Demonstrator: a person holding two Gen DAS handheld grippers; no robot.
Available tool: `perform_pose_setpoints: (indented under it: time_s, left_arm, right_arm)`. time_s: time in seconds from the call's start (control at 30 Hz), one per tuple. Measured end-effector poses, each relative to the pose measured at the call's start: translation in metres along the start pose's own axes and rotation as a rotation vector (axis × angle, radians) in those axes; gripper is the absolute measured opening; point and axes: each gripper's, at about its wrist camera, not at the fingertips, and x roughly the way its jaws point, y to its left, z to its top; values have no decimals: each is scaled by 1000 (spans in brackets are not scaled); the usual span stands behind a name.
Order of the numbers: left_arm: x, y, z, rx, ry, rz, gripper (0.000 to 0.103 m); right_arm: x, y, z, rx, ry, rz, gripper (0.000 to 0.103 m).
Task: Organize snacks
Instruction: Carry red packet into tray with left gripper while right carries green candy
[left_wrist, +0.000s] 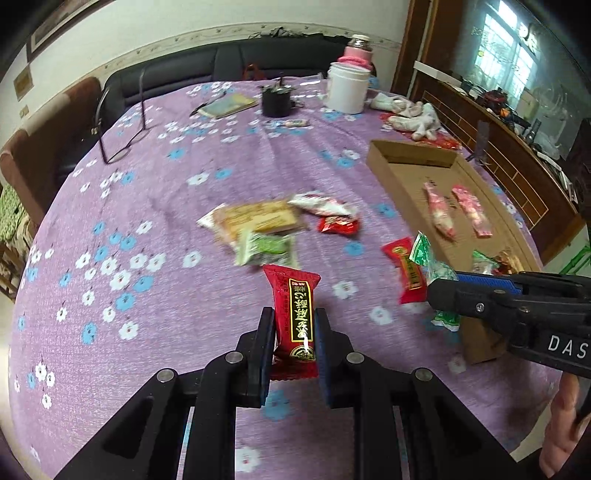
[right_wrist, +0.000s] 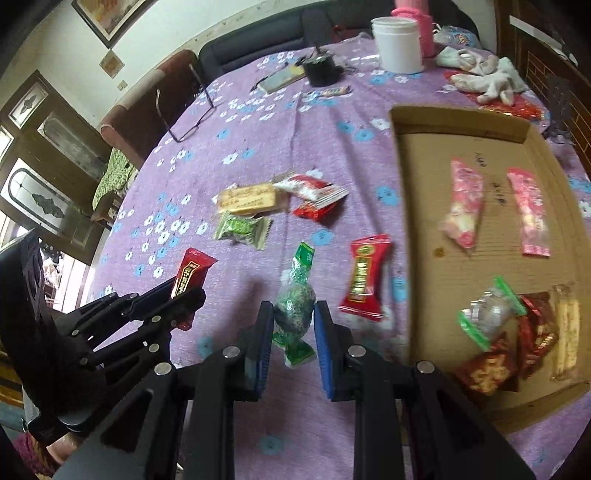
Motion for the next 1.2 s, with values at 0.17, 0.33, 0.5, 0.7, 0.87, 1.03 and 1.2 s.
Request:
perform_pose_setpoints:
  time_s: [0.17,0.33,0.5,0.7,0.87,1.03,1.2]
  left_arm:
    - [-4,-28,10,39,-15,-10,20]
    - [-4,-59,22,79,-26,-32,20]
    - [-1,-93,33,122,-32,-63,20]
    - [12,-133,43,153,-1,-134,20]
    - [31,-162,46,175,51,-173,20]
    - [49,-181,45,188,92,-172,20]
    - [54,-189,44,200,102,-159,20]
  right_arm:
    - [-18,-24,0,32,-32,-2,21]
    - [-33,-53,0,78,-53,-11,21]
    - [-47,-85,-3,134,-70,-30,21]
    - [-59,-121,-8,189,-79,-60,21]
    - [-64,-150,-11,243,-77,-77,21]
    - [-69,-167,-10,262,-84,-77,21]
    - [-64,-174,-6,262,-70,-72,21]
